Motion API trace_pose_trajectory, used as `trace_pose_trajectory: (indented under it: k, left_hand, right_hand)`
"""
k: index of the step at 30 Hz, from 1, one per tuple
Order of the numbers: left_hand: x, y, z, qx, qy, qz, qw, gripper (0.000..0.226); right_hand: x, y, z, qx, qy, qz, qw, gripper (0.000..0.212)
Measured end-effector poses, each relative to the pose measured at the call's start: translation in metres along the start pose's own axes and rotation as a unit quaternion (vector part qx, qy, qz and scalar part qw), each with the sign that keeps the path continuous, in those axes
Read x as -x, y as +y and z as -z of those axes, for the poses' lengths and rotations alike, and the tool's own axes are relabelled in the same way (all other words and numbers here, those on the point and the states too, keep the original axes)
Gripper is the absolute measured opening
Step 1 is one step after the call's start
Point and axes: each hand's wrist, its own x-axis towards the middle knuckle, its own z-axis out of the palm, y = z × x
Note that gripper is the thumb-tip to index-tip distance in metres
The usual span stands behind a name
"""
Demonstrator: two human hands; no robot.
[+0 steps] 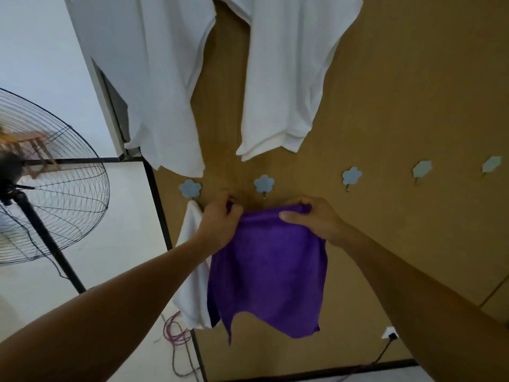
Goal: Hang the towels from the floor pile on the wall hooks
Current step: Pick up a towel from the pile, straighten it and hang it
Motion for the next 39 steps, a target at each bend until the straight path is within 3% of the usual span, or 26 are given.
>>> trace_pose_trajectory:
  k: [3, 5, 11, 16, 20, 24, 28, 31, 35, 39]
  left_hand:
    - [-0.012, -0.014, -0.005, -0.054, -0.119, -0.024, 0.991, 0.032]
    - [-0.019, -0.022, -0.01, -0.1, -0.14, -0.031, 0.985, 0.037]
    - [-0.039, -0.019, -0.036, -0.022, 0.062, 0.038, 0.997, 0.016]
    - [-0.045, -0.016, -0.057, -0.08, 0.148, 0.078, 0.983, 0.019]
    - [-0.031, -0.035, -0.071, -0.069, 0.104, 0.175, 0.977, 0.027]
    - [-0.037, -0.033, -0.077, 0.121, 0.019, 0.331, 0.936, 0.024]
    - [-0.043, -0.03, -0.072, 0.12, -0.027, 0.349, 0.929, 0.02]
    - [-0.044, -0.027, -0.066, 0.095, -0.018, 0.315, 0.944, 0.022]
    - [-0.038, -0.011, -0.056, 0.017, 0.099, 0.109, 0.989, 0.012]
    - [-0.023, 0.014, -0.074, 0.026, 0.069, -0.052, 0.996, 0.01]
  right_hand:
    - [-0.021, 0.01, 0.003, 0.015, -0.006, -0.004, 1.0, 0.017]
    - [-0.033, 0.017, 0.001, 0.012, 0.022, 0.017, 1.0, 0.017]
    - [-0.061, 0.014, -0.02, 0.063, 0.173, 0.073, 0.98, 0.021]
    - [-0.072, 0.016, -0.033, 0.162, 0.25, 0.058, 0.953, 0.03]
    - [-0.065, 0.031, -0.038, 0.138, 0.189, -0.016, 0.972, 0.03]
    - [-0.062, 0.025, -0.043, 0.117, 0.193, -0.024, 0.974, 0.03]
    - [-0.059, 0.022, -0.046, 0.126, 0.189, -0.017, 0.974, 0.024]
    - [-0.06, 0.024, -0.041, 0.107, 0.174, -0.036, 0.978, 0.025]
    - [-0.059, 0.023, -0.02, 0.053, 0.237, 0.005, 0.97, 0.026]
    - [-0.042, 0.033, 0.009, -0.018, 0.294, 0.039, 0.955, 0.019]
